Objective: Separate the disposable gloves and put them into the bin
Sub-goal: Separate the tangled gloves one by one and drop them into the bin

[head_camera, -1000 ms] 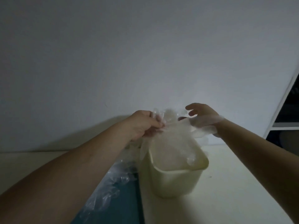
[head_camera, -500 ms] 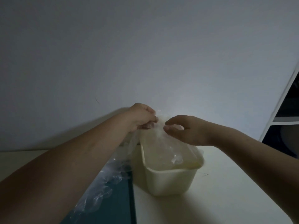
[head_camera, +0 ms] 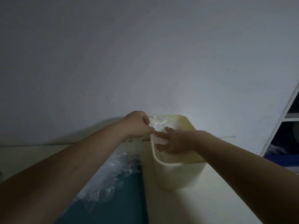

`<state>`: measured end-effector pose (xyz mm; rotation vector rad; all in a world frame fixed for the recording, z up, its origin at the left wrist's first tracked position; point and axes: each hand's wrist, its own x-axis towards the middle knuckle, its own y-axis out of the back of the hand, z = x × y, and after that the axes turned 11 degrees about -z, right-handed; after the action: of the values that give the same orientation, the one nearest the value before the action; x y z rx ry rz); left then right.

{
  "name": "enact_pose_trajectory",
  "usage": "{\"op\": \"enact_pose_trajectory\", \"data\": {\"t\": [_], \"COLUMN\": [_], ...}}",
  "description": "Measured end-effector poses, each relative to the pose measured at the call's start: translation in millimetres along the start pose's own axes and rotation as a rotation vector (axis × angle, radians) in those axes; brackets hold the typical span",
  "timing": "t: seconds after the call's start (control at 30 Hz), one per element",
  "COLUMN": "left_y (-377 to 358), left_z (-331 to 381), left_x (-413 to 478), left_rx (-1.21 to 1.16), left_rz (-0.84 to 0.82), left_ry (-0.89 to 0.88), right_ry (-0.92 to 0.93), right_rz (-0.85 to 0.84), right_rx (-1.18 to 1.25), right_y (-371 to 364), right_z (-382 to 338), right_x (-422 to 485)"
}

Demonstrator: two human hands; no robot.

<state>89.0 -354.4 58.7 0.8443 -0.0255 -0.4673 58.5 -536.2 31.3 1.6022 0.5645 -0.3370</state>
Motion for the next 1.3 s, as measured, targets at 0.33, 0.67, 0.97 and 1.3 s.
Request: {"op": "enact_pose_trajectory", "data": {"t": [0.33,0.67,0.97,1.3], "left_y": [-10.3,-7.1,12.9,0.0], "left_z": [-4.0,-18.0,-110.7,-189.0], "left_x": [-5.7,-33.9,-111.5,-128.0], "left_rx": [0.104,-0.036,0.632,0.394], "left_rz": [0.025,0.139,0.177,0.197], "left_ry": [-0.096,-0.217,0.121,0.137], "right_ry": [-0.108,-0.046,0.338,0.361], "right_rz": [-0.177,0.357,0.549,0.330], "right_rx": [-0.254,-0.083,0.127,0.418], "right_y": [-12.8,31.7,-11.5,-78.3], "right_z": [-16.4,-34.8,-146.4,-177.6], "right_x": [19.3,-42.9,-29.9,41.3]}}
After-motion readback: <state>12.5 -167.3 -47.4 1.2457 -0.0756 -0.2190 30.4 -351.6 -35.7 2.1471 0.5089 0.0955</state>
